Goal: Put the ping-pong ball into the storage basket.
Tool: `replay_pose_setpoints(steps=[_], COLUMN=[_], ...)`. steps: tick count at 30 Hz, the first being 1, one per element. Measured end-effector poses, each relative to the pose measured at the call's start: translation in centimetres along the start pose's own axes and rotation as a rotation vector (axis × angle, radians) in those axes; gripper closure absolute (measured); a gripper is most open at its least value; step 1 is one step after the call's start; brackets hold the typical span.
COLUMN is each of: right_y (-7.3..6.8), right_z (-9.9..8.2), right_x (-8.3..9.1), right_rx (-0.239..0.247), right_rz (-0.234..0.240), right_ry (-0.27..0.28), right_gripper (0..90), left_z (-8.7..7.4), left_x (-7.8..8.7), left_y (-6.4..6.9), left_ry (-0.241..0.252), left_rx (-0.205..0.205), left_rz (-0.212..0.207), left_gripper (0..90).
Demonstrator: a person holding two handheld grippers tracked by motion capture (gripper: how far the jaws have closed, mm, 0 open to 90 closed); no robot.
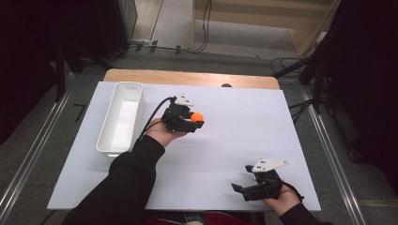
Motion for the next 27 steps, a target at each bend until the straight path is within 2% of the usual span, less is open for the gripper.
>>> replay_pose_setpoints(steps=[13, 27], right_y=[0.0, 0.0], right_z=[0.0, 0.0], right_x=[0.0, 0.0], right_rx=[0.003, 0.008], right_rz=[0.001, 0.001], right_ry=[-0.001, -0.002], right_gripper=[11.5, 11.5], left_z=[0.3, 0.7], left_x=[1.1, 2.4], left_y=[0.1, -0.1], left_ry=[-0.033, -0.036], left_rx=[0.007, 0.008], left_rz=[-0.017, -0.026], left_gripper=[49.6, 49.6])
Point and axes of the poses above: each handheld gripper's, and its own axes: x roughly backward along the jaws, z roughly out of its top, y roughly to its right, the point moved 9 cm from there along -x, roughly forward along the jaws, and after that the axes turned 10 degrees about x, right-handed, at the moved point
